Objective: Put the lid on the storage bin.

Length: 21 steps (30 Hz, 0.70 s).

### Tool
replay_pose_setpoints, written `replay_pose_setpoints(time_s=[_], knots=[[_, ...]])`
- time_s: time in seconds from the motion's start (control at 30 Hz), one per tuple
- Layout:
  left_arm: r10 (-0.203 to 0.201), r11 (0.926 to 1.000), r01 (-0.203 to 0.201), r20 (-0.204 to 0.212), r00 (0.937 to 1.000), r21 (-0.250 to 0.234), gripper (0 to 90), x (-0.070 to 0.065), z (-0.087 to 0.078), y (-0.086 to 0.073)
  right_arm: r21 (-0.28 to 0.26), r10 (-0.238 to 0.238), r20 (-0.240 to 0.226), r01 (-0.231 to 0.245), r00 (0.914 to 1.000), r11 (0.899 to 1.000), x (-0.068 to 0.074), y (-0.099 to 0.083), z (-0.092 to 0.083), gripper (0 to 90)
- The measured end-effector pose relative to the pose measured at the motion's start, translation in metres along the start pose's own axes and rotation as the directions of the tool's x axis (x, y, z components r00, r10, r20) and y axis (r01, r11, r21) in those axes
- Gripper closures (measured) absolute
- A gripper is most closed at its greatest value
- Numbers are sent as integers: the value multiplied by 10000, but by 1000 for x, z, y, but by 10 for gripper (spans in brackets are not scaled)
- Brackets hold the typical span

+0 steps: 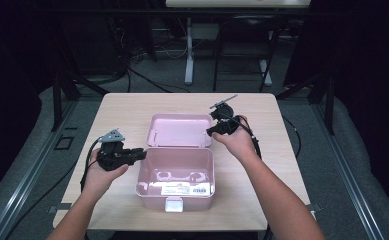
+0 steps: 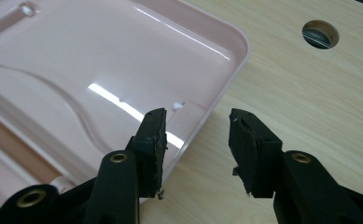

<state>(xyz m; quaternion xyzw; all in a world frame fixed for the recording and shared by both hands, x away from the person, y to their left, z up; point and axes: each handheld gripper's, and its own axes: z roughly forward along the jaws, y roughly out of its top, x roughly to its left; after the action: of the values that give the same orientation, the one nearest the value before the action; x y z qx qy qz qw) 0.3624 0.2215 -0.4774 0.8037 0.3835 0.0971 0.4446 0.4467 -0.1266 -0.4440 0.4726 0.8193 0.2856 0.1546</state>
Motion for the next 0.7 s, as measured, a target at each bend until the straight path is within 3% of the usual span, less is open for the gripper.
replay_pose_setpoints(time_s=[0.3,0.47,0.7], knots=[[-2,10000,2,-18,10000,-17,744,0,0,0,-190,622,164,-618,9979,9979,-6,5,15,574],[-2,10000,2,-21,10000,-16,745,0,0,0,-274,737,349,-728,9967,9970,-8,6,19,586],[-2,10000,2,-28,10000,-13,745,0,0,0,-251,1255,464,-1244,9910,9919,-13,9,31,621]])
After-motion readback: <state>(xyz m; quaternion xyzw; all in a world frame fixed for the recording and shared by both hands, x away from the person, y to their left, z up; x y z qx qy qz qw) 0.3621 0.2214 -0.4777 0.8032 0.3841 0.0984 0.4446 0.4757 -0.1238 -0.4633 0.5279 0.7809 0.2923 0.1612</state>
